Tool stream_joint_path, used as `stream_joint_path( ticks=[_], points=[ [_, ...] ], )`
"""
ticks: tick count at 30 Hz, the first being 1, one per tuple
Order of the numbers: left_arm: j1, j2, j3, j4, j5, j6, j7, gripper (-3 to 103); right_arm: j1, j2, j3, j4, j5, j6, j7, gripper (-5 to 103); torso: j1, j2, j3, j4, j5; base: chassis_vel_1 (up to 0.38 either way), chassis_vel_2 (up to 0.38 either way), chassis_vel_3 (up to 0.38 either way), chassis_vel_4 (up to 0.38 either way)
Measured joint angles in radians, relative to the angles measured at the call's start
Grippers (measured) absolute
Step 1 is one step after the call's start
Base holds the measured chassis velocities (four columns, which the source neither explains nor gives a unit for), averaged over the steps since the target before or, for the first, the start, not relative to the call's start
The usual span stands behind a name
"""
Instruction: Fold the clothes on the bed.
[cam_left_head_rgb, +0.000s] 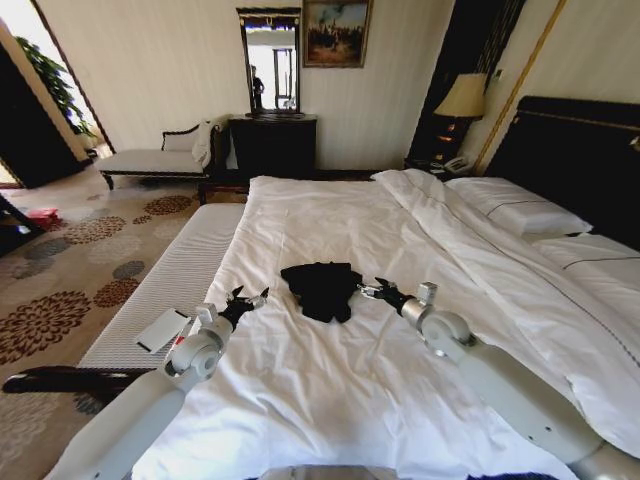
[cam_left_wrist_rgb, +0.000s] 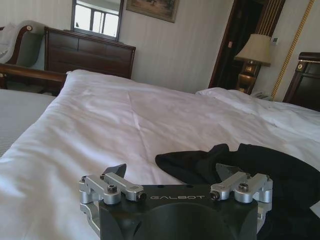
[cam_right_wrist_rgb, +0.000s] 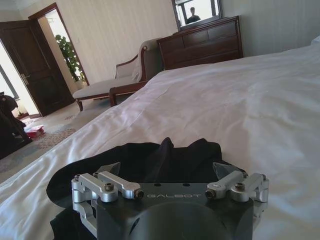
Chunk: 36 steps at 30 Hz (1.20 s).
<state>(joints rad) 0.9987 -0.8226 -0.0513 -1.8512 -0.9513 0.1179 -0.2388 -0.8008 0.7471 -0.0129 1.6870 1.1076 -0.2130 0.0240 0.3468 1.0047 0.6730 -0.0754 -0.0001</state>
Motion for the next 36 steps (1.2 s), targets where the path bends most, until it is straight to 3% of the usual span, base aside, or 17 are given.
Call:
stream_joint_path(
  ticks=[10,18,27,34,36],
  points=[
    [0.043,-0.007,-0.008,-0.022,-0.005,0.004,-0.001,100,0.127,0.094,-0.113,-0.108,-0.001,-0.020,0.017,100,0.000,0.000,0.000,0.0003,0.0000,0.000,0.000,0.000,0.000],
    [0.065,0.002,-0.030,-0.040,-0.012,0.003,-0.007,100,0.098,0.121,-0.109,-0.131,-0.034,-0.020,0.032,99,0.000,0.000,0.000,0.0001,0.0001,0.000,0.000,0.000,0.000],
    [0.058,0.004,-0.037,-0.038,-0.003,0.001,-0.003,100,0.109,0.120,-0.137,-0.115,-0.036,-0.020,0.031,84,0.000,0.000,0.000,0.0002,0.0001,0.000,0.000,0.000,0.000],
    [0.046,0.012,-0.046,-0.034,-0.003,-0.001,0.000,100,0.139,0.118,-0.181,-0.102,-0.025,-0.026,0.033,51,0.000,0.000,0.000,0.0001,0.0002,0.000,0.000,0.000,0.000],
    [0.046,0.012,-0.047,-0.034,-0.003,-0.001,0.000,100,0.140,0.118,-0.187,-0.099,-0.026,-0.028,0.033,51,0.000,0.000,0.000,0.0002,0.0001,0.000,0.000,0.000,0.000]
  ],
)
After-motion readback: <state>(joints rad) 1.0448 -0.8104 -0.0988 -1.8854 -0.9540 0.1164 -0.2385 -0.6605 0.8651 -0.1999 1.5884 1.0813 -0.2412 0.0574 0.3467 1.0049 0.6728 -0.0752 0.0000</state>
